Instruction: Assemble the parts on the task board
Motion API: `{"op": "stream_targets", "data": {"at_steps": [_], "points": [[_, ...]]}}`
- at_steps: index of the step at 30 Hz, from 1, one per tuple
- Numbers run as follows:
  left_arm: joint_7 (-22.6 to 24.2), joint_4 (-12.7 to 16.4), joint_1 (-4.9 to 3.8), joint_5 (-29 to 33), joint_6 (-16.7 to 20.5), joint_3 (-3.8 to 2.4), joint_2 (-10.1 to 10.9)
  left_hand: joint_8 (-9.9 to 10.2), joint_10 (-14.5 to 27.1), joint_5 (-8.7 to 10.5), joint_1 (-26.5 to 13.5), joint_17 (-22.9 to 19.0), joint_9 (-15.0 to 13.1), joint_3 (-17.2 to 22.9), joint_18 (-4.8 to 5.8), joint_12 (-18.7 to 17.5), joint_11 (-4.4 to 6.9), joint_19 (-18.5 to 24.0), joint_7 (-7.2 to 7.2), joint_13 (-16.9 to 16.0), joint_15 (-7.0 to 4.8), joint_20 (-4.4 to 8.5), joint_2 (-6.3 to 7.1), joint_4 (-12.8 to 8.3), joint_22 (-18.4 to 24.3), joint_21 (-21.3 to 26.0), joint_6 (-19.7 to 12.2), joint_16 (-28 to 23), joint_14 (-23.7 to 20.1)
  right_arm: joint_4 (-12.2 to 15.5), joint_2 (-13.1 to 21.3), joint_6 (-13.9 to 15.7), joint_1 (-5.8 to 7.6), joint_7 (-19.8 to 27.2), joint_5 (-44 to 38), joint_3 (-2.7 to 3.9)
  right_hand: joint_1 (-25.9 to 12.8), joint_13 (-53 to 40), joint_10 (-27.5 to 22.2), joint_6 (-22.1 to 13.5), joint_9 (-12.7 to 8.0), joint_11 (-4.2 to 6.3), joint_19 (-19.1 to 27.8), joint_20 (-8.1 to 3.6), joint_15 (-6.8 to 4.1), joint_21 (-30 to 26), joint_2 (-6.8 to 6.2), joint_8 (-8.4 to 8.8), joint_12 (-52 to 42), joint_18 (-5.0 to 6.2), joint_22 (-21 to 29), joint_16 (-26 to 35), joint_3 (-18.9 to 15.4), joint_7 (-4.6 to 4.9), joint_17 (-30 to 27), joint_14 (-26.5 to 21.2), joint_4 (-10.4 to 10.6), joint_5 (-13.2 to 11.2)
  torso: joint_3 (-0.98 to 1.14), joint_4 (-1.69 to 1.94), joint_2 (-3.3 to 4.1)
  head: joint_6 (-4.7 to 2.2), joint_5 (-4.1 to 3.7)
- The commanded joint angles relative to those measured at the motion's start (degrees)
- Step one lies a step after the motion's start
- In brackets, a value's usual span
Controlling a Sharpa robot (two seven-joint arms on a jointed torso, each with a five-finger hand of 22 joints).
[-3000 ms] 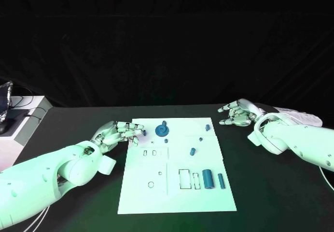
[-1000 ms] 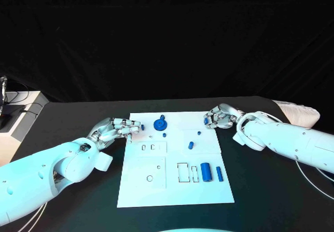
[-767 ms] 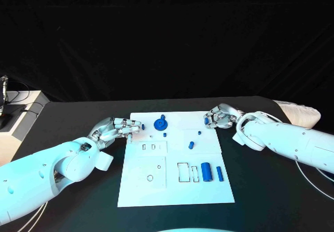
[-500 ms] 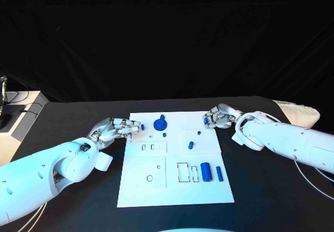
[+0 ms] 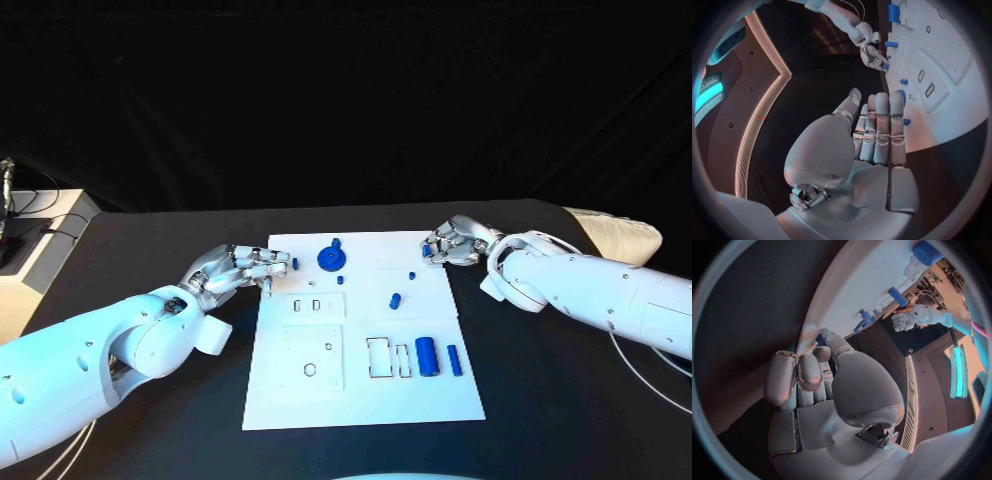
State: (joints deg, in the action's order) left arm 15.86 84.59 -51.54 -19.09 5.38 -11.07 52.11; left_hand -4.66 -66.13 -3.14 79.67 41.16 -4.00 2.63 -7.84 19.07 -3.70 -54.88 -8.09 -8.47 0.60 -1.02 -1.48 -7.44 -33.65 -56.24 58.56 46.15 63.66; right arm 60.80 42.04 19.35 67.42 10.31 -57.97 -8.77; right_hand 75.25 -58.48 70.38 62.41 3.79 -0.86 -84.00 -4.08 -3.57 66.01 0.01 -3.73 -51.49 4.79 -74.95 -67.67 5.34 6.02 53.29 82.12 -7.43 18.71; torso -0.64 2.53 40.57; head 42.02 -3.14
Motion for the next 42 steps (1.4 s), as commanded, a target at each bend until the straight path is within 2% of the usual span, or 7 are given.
{"op": "stream_targets", "data": {"at_steps": [1,11,15,18,24,34,42], "points": [[0.3,0.1,0.00,0.0,-0.6,-0.05,-0.1,-0.3,0.4,0.21,-0.1,0.1,-0.1,0.1,-0.58,-0.1,-0.15,-0.2,-0.14,0.0,0.05,0.06,-0.62,-0.1,-0.1,-0.2,0.3,-0.1,0.3,0.0,0.0,-0.6,-0.04,-0.4,-0.5,-0.01,0.1,-0.1,-0.2,1.6,0.1,0.72,-4.4,-0.45,-0.38,0.3,0.83,-0.15,-0.1,-0.03,-9.3,-0.3,0.4,0.70,0.1,0.3,0.0,-0.2,-0.01,0.00,0.00,-0.07,0.00],[-0.8,0.3,0.02,-1.3,0.8,-0.05,0.1,-0.3,0.5,0.26,-1.1,2.3,-0.2,-0.3,-1.05,1.8,-0.50,-1.8,-1.43,-0.8,0.00,0.35,-0.20,0.5,-1.1,-1.9,-1.4,3.5,2.3,0.8,0.1,0.7,0.08,-1.0,-0.6,0.01,0.1,-0.3,-0.1,2.8,0.1,1.01,-4.4,-0.68,-0.57,0.5,1.39,-0.21,0.0,-0.17,-9.4,-0.4,0.6,0.26,0.5,0.3,-0.3,-0.4,0.00,0.04,-0.10,-0.17,-0.11],[-2.5,0.9,0.00,-2.7,1.1,-0.25,0.5,-2.6,1.6,0.28,-3.3,5.0,-0.7,-1.2,-1.53,9.1,0.06,-3.2,-1.31,-5.8,-0.50,0.77,-0.23,2.4,-2.6,-4.1,-0.8,7.4,3.5,1.5,0.7,1.6,0.67,-2.2,-0.6,0.04,-0.1,-0.4,-0.1,2.7,0.1,1.00,-4.4,-0.72,-0.55,0.5,1.06,-0.13,0.0,-0.19,-9.3,-0.4,0.4,0.29,0.6,0.3,-0.4,-0.7,-0.01,0.20,-0.17,-0.10,0.16],[-4.3,1.1,-0.02,-3.9,1.5,-0.86,0.7,-5.7,4.4,0.26,-4.3,7.3,-1.8,-1.4,-1.56,19.0,0.88,-4.8,-0.47,-13.3,-1.12,1.29,-0.10,3.4,-6.0,-7.1,-0.6,9.8,4.5,2.0,1.0,2.4,1.41,-3.1,-0.5,0.08,-0.1,-0.4,-0.1,2.7,0.1,1.00,-4.4,-0.72,-0.55,0.5,1.06,-0.13,0.0,-0.19,-9.3,-0.4,0.4,0.29,0.6,0.3,-0.4,-0.7,0.04,0.04,-0.17,-0.20,0.52],[-8.2,1.5,-0.07,-5.9,1.9,-1.63,0.7,-9.8,4.6,0.32,-6.2,11.4,-3.9,-1.4,-0.65,27.3,2.07,-10.3,1.01,-20.2,-2.18,2.08,-0.29,5.2,-14.8,-13.0,0.1,13.4,8.0,4.0,1.1,3.2,3.26,-5.4,0.6,0.14,-0.1,-0.5,0.1,2.7,0.1,1.05,-4.4,-0.77,-0.57,0.5,1.17,-0.13,0.0,-0.20,-9.3,-0.4,0.4,0.26,0.7,0.3,-0.5,-0.8,-0.03,-0.23,-0.18,-0.38,0.88],[-11.5,1.4,-0.09,-7.3,1.3,-1.93,0.0,-12.0,4.9,0.24,-6.3,15.6,-4.9,-0.7,-0.55,28.5,2.12,-11.4,0.94,-24.0,-2.26,2.04,0.19,5.8,-18.2,-14.4,-1.6,14.0,9.6,12.0,-0.7,3.3,5.06,-11.5,0.5,0.14,0.0,-0.5,0.1,2.4,0.0,0.98,-4.4,-0.76,-0.55,0.4,1.07,-0.06,0.2,-0.16,-9.3,-0.3,0.4,0.42,0.7,0.4,-1.0,-1.3,0.01,-0.50,-0.58,-0.24,1.55],[-11.8,1.4,-0.07,-6.8,0.9,-1.96,-0.3,-12.0,4.6,0.23,-6.1,17.0,-4.6,-0.4,-0.52,28.2,2.13,-11.7,0.81,-25.0,-2.30,2.04,0.13,5.7,-19.3,-14.5,-2.0,13.6,10.1,17.3,-4.2,5.1,4.42,-17.1,-4.8,-0.10,-0.3,-0.5,0.1,2.2,0.1,0.97,-4.4,-0.74,-0.51,0.1,1.07,-0.08,0.2,-0.09,-9.2,-0.1,0.5,0.48,0.5,0.4,-1.1,-1.1,-0.06,-0.46,-0.54,-0.28,2.92]]}}
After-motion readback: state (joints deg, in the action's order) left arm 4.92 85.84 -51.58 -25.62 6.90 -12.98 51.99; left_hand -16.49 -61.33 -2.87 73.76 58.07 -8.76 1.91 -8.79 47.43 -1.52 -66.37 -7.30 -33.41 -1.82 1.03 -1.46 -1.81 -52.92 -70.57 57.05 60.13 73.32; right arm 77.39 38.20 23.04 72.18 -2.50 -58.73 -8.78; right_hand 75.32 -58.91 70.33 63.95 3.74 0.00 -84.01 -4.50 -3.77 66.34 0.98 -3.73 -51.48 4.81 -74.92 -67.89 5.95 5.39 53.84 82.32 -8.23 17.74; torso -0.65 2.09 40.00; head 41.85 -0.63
